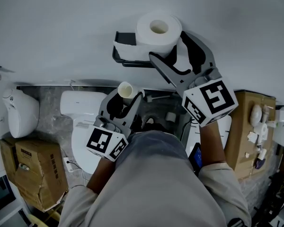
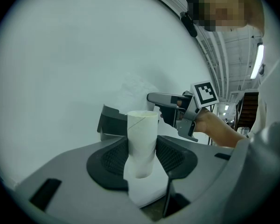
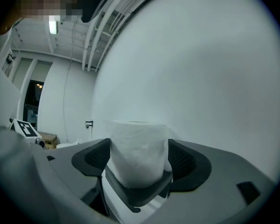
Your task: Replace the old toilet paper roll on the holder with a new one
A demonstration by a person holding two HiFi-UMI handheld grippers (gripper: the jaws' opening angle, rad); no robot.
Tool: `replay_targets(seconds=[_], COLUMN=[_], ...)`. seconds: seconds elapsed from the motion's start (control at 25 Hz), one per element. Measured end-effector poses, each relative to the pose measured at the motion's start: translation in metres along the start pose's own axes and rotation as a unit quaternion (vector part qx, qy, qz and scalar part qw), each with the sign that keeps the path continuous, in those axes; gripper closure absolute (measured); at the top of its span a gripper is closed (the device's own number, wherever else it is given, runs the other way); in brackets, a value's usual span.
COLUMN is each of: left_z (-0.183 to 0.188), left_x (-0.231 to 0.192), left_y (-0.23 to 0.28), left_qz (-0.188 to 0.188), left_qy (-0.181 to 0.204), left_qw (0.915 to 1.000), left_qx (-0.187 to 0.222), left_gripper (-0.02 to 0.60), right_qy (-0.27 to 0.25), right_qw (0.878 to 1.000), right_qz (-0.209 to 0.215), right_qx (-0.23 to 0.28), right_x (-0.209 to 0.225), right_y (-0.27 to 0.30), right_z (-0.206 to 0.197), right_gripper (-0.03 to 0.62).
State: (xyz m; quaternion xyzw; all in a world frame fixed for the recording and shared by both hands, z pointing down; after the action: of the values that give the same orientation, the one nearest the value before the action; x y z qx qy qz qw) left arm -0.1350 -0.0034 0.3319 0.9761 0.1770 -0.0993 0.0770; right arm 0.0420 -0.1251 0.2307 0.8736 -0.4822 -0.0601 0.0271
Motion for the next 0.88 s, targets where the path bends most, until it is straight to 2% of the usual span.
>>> replay_targets(seconds=[0.36, 0.88], left_z=[-0.002, -0.003], left_x=[-0.003, -0.01], left_y=[0.005, 0.006], left_qz=[0.003, 0.0], left_qy=[-0.006, -0.013], left_qw=[1.0, 0.9999], left_qx=[-0.003, -0.005], left_gripper=[0.403, 0.403], right_qy=[0.0, 0.027], right_qw=[1.0, 0.999], right_qz=[-0.011, -0.038], right_qx=[-0.011, -0.017], right_x=[0.005, 0.0], right_y=[0.02, 0.038], right_z=[0.003, 0.006], right_gripper=[0.212, 0.197])
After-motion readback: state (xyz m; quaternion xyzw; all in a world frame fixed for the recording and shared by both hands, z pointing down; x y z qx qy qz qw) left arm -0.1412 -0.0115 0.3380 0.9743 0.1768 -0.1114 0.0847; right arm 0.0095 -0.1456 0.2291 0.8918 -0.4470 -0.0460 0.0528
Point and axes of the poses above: the fingertips, and each gripper's own axes: y forward along the fingers, x to its right, z out of its top, the point moved 9 cm from there along -y, backward along the fingers, and after that the axes turned 9 degrees about z, right-handed, at the moved point
